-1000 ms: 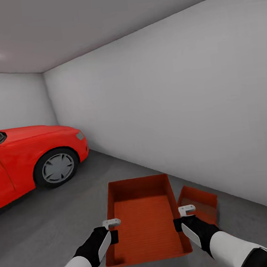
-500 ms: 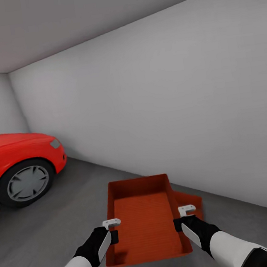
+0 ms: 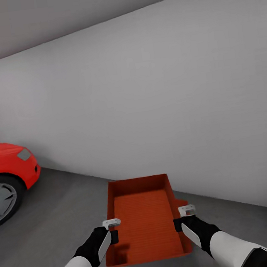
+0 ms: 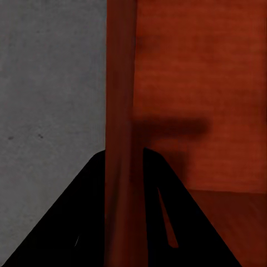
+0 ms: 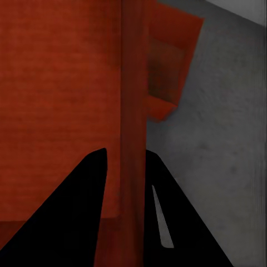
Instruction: Move the two storage containers from the living room to the garage. In the garage, place one container on the floor and stack the other container on top of it (either order is fine).
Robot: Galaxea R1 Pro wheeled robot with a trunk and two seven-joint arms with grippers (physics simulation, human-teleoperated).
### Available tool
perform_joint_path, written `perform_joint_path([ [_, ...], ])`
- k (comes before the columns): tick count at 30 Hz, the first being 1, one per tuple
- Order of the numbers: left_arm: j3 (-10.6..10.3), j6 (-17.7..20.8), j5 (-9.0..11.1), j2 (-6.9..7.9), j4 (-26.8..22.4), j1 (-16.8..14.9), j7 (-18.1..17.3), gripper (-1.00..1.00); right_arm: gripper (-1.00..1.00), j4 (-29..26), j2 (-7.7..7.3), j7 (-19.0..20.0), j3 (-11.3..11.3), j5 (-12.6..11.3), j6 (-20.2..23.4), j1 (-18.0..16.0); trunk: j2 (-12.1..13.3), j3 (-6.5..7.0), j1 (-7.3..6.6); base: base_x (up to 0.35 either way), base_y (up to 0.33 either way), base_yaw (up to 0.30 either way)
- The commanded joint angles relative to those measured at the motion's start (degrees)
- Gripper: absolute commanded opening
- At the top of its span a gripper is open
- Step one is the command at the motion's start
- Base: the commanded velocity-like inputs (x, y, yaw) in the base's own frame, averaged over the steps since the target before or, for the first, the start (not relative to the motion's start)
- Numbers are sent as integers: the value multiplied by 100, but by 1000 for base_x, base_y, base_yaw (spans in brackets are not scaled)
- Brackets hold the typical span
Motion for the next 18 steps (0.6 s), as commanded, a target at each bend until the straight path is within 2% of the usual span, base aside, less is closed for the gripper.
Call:
perform_joint_path([
  [1,-29,53,-93,290,63,6,63,-100,-100,-23,-4,-41,32,42,-142,-8,-3,-1,5,319,0,-289],
  [18,-29,53,-93,292,63,6,63,-100,-100,-23,-4,-41,32,42,-142,-8,-3,-1,5,319,0,-289],
])
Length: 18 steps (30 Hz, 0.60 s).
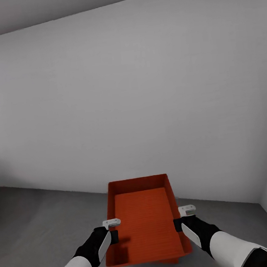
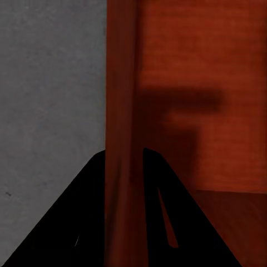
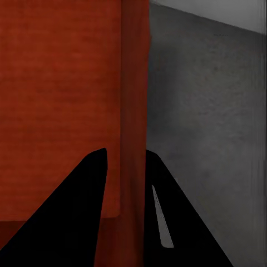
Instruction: Move the two storage containers from the living room to the garage. In the garage, place one container on the floor and stack the other container on top of it (either order is fine).
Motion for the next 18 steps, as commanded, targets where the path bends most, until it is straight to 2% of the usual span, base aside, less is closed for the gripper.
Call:
perform_joint_path([
  [1,-28,53,-93,291,63,6,63,-100,-100,-23,-4,-41,32,44,-141,-8,-3,-1,5,319,0,-289],
  [14,-29,53,-93,293,63,6,63,-100,-100,-23,-4,-41,32,44,-141,-8,-3,-1,5,319,0,-289],
  [18,-26,53,-93,293,63,6,63,-100,-100,-23,-3,-41,32,44,-141,-8,-3,-1,5,319,0,-143],
])
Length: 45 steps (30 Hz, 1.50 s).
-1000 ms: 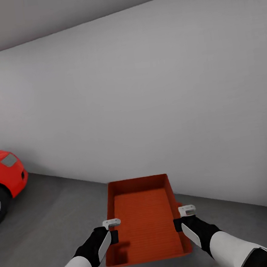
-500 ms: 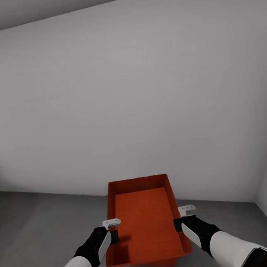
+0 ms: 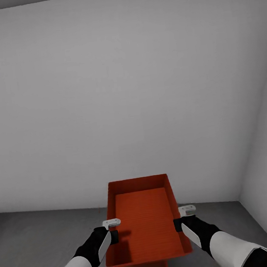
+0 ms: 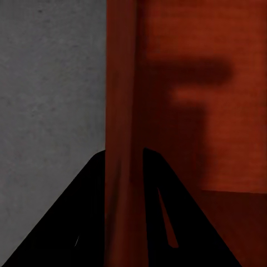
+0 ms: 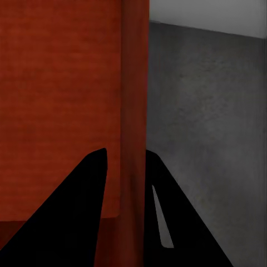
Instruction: Move the two storage containers from the living room to the garage. In the garage, place one container on the floor and stack the other container on top of it (either order is fine).
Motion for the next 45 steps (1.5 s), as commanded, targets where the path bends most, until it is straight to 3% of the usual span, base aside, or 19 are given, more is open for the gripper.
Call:
perform_joint_path([
  [1,-28,51,-93,291,64,5,63,-100,-100,-25,-5,-42,32,42,-142,-7,-3,-1,5,319,0,-42],
  [11,-28,57,-95,291,64,5,69,-100,-100,-25,-5,-42,32,42,-142,-7,-3,-1,5,298,0,-6],
  [34,-24,58,-93,291,64,5,66,-100,-100,-25,-7,-42,32,42,-142,-7,-3,-1,5,87,63,0],
  [45,-29,59,-93,291,64,5,63,-100,-100,-25,-7,-42,32,42,-142,-7,-3,-1,5,119,212,0],
])
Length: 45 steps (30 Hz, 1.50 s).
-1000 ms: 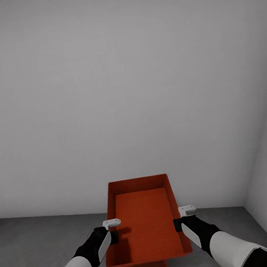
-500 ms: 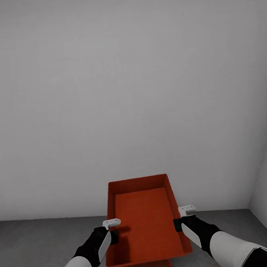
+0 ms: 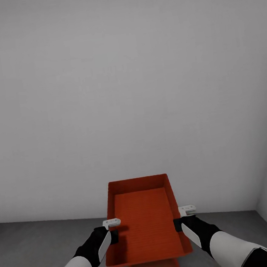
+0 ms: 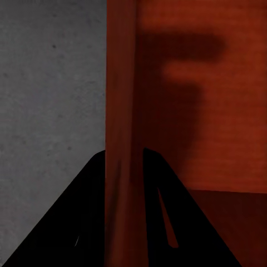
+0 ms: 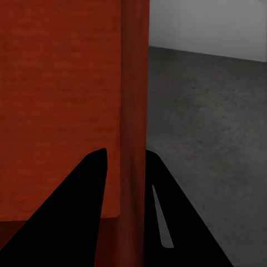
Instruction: Move the two storage containers from the living room to the garage. In the garage, place one container on the floor and stack the other container on top of it (either order is fine).
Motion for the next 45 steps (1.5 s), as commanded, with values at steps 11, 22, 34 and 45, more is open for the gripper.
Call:
perform_joint_path([
  [11,-29,44,-80,294,79,4,60,-100,-100,-25,-8,-45,32,50,-138,-7,-4,-1,3,15,23,-71],
  [22,-31,45,-80,294,79,4,63,-100,-100,-25,-3,-45,32,50,-138,-7,-4,-1,3,0,0,-237],
  [34,-30,44,-80,294,79,4,69,-100,-100,-25,-4,-45,32,50,-138,-7,-4,-1,3,0,0,-22],
  [45,-31,41,-81,294,79,4,69,-100,-100,-25,-5,-45,32,50,-141,-7,-4,-30,3,0,0,0],
])
